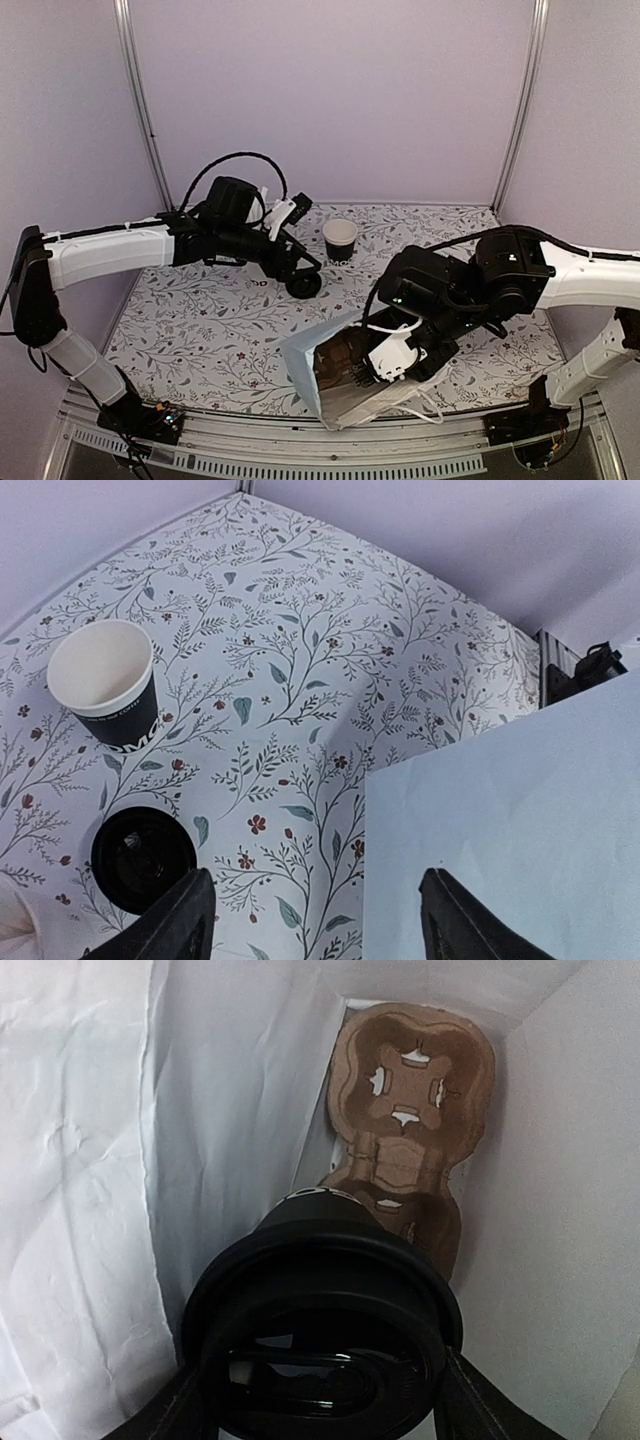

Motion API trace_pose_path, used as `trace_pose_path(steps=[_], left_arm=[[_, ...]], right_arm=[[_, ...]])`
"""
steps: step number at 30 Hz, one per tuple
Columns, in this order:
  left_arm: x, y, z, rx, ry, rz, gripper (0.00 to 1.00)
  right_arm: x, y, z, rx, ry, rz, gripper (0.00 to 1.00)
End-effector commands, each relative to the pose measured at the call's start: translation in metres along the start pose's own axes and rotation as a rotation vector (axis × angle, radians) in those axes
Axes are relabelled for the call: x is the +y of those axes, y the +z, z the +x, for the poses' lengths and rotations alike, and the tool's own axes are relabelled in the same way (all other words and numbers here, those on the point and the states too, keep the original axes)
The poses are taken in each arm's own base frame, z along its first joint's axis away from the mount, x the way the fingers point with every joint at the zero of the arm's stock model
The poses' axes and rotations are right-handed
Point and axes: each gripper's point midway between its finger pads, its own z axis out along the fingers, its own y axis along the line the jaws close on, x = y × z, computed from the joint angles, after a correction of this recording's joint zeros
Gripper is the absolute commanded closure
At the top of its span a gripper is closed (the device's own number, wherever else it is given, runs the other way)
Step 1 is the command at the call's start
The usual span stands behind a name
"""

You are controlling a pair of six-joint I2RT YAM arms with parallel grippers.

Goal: Pack the takeout coffee

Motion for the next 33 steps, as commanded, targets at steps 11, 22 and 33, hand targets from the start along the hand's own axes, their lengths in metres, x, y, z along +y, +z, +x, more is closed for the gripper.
trace_pose_path(steps=[11, 22, 33], left_arm=[[-0.016, 0.028, 0.018, 0.043, -0.029, 0.151, 0.29], [-0.028, 0.033, 0.025, 0.058, -0.03, 0.241, 0.29], [-0.052, 0.034, 0.031, 0.076, 0.003, 0.352, 0.31]], right_arm=[[-0.035, 0.001, 0.012, 0.045, -0.036, 0.271, 0.5], [-0.037, 0.013, 0.017, 0.067, -0.041, 0.321, 0.51], [-0.029, 0.019, 0.02, 0.064, -0.047, 0.314, 0.51]])
